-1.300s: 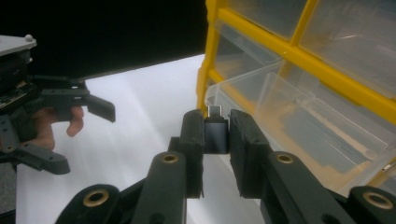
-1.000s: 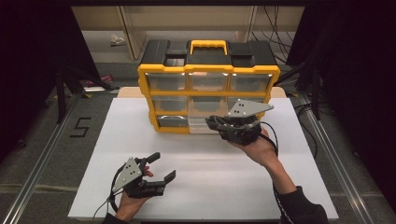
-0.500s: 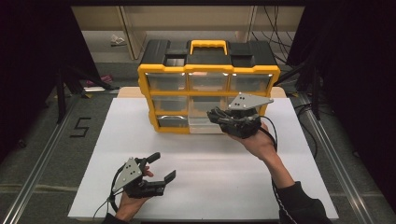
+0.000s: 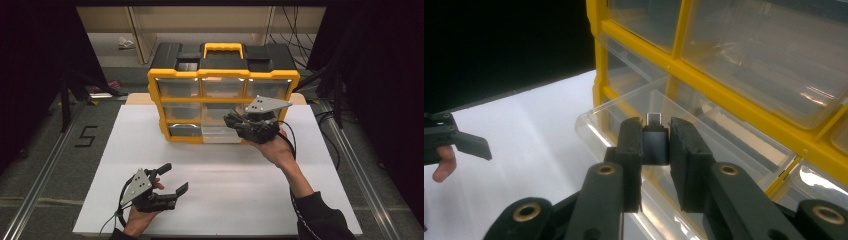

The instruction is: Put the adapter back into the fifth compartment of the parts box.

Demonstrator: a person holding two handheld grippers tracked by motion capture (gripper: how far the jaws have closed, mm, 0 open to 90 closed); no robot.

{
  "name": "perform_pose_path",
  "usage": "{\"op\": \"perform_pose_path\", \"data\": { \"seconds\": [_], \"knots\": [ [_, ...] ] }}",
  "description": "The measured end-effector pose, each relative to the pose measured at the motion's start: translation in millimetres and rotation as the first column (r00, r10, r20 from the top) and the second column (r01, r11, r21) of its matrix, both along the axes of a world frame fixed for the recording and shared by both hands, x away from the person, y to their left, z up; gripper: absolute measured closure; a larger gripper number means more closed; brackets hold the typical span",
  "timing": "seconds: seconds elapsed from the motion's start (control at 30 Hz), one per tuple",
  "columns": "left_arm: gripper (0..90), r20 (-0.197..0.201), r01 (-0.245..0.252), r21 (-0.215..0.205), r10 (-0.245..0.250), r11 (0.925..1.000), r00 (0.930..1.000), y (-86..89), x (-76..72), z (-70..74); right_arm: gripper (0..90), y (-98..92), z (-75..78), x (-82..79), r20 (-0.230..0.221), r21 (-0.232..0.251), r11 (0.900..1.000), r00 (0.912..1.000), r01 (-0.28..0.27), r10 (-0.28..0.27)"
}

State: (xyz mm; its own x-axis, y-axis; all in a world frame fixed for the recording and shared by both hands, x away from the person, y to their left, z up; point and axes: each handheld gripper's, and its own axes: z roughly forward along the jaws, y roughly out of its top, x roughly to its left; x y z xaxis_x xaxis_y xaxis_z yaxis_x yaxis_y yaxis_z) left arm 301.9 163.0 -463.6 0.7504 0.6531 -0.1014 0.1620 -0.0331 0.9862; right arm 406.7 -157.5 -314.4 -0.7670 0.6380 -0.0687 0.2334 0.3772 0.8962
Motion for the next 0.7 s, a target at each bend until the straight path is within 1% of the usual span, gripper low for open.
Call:
{"op": "perform_pose_path", "data": {
  "seconds": [0.47, 0.63, 0.67, 0.7],
  "knots": [
    [15.9, -0.001, 0.001, -0.001, -0.001, 1.0, 1.0, 0.1, 0.1, -0.1, 76.2, 1.4, -2.2, 9.5, -0.016, -0.017, 0.999, 0.9995, 0.029, -0.029],
    [15.9, -0.001, 0.001, 0.001, -0.001, 1.0, 1.0, -0.1, 0.0, 0.0, 75.7, 0.6, -2.4, 13.8, -0.03, -0.021, 0.999, 0.9986, 0.042, -0.043],
    [15.9, -0.001, 0.001, -0.002, -0.001, 1.0, 1.0, -0.1, 0.0, 0.0, 72.9, 0.7, -2.5, 14.5, -0.031, -0.02, 0.999, 0.9984, 0.047, -0.048],
    [15.9, -0.001, 0.001, -0.003, -0.001, 1.0, 1.0, 0.0, 0.1, 0.0, 65.5, 0.6, -2.2, 15.1, -0.037, -0.018, 0.998, 0.9979, 0.052, -0.053]
  ]
}}
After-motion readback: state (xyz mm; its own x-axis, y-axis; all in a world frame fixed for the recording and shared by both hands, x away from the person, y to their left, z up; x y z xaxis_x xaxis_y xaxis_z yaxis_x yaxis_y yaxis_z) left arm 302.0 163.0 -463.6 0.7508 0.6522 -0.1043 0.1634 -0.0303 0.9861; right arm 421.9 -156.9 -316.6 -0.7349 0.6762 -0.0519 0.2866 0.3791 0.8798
